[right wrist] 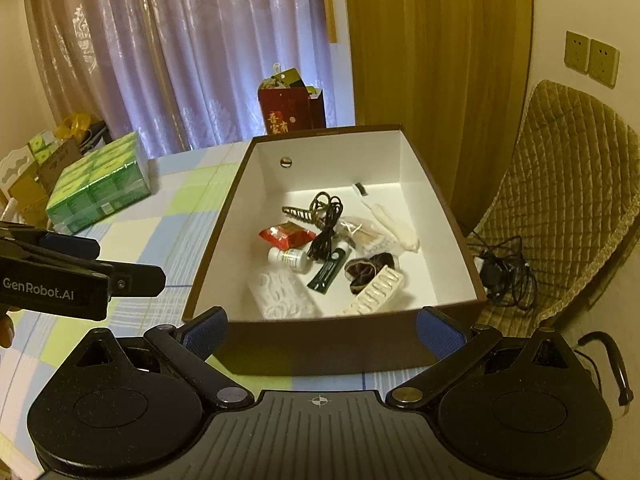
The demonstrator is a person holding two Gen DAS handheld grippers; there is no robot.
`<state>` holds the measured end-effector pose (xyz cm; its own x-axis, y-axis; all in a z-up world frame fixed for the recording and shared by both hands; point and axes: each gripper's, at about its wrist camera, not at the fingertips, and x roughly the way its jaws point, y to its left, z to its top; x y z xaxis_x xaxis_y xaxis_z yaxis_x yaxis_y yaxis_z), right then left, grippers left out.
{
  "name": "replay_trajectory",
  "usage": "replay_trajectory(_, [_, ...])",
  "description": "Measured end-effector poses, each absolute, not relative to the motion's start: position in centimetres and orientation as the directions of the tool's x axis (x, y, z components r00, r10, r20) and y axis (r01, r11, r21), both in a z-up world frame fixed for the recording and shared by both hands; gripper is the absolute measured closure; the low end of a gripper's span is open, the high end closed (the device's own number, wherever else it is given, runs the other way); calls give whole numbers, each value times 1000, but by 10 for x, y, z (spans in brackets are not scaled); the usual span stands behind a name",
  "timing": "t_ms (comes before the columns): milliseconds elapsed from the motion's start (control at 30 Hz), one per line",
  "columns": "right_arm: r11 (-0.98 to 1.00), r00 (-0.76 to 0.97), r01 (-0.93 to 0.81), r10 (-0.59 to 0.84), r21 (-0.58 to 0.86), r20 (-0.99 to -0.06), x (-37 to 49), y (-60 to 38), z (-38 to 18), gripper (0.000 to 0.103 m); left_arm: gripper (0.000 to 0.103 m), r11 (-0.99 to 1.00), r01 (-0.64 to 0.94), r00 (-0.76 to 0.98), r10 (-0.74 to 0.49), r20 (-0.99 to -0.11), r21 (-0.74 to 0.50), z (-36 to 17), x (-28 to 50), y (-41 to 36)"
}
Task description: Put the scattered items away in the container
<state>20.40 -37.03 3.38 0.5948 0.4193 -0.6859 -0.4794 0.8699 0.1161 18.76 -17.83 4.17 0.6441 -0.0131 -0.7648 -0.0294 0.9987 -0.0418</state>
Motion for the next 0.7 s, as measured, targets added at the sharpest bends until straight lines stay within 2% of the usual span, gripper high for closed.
replay_trajectory(700, [870, 604, -481, 419, 109, -678, 167, -384, 32, 0, 12, 1000, -16, 647, -3, -762, -18, 39, 153, -195])
